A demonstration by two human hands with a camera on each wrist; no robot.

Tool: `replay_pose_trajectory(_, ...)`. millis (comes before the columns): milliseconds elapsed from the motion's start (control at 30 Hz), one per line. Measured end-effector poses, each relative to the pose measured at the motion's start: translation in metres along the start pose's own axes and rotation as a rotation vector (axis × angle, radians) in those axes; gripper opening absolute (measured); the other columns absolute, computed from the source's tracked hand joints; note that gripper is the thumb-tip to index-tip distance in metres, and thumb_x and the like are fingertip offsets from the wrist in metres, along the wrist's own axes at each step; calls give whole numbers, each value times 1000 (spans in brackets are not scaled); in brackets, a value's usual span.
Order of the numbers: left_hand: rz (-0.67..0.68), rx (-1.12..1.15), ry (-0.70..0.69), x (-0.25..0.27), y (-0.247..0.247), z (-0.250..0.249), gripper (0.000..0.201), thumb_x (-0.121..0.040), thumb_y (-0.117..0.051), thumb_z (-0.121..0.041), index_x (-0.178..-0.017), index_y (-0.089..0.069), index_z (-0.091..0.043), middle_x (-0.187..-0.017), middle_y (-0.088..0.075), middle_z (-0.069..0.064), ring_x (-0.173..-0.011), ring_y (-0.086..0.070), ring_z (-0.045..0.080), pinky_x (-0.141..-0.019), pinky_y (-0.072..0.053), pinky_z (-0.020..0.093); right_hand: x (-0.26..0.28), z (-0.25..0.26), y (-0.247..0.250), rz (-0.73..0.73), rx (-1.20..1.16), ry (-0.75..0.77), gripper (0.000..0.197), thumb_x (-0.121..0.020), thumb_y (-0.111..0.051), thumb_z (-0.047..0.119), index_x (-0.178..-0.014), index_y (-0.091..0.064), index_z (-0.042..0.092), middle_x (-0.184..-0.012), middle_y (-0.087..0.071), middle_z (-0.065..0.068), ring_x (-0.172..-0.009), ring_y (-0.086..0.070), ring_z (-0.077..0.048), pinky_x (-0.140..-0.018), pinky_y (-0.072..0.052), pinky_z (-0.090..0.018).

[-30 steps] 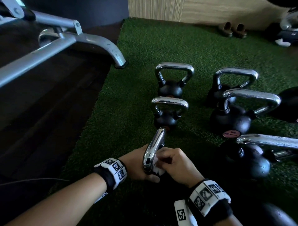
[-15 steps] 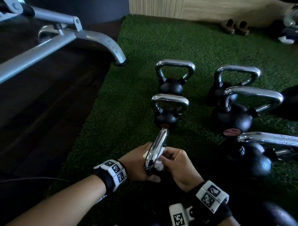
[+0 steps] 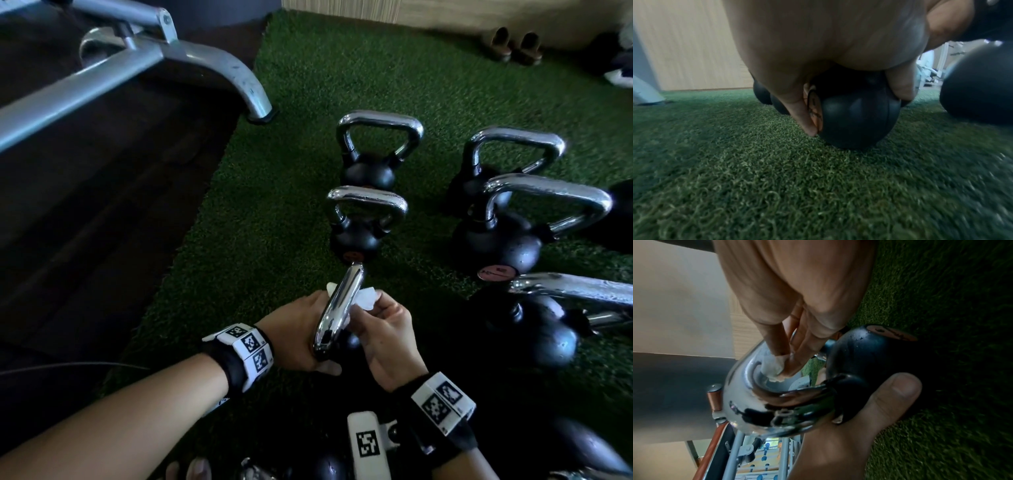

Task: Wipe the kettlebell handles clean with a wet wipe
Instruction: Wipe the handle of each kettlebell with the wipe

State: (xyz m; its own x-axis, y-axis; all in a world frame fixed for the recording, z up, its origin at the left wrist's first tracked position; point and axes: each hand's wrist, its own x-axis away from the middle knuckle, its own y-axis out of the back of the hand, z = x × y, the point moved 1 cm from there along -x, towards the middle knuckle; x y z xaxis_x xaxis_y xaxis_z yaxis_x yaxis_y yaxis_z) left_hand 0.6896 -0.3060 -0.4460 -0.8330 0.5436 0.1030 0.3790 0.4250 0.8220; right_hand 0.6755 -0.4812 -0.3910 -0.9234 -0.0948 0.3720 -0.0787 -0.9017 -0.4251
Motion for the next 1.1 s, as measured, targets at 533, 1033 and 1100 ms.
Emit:
replay_pose_trajectory(533, -33, 169, 23, 11, 15, -17, 112, -63, -93, -52, -154, -37, -18, -147, -46, 4, -135, -50, 23, -113, -44, 45, -9, 12, 1, -247, 392, 326, 34, -73, -71, -21, -68, -67, 13, -64, -72, 1, -60, -66, -5, -58, -52, -20)
replay_pose_trajectory(1033, -12, 100, 44, 9, 9, -12, 115, -63, -91, -59, -155, -35, -20, -145, -43, 1, -132, -51, 22, -111, -45, 43, -7, 9, 2, -299, 835, 376, 23, -72, -85, 13, -65, -66, 24, -65, -69, 15, -57, -62, -2, -57, -50, -21)
replay_pose_trajectory(1100, 18, 53, 63, 8, 10, -12, 117, -64, -88, -65, -156, -31, -21, -147, -41, 0, -133, -50, 23, -110, -46, 45, -8, 11, 6, -257, 866, 314, 22, -71, -85, 11, -70, -68, 25, -67, -71, 10, -62, -65, -3, -64, -56, -26)
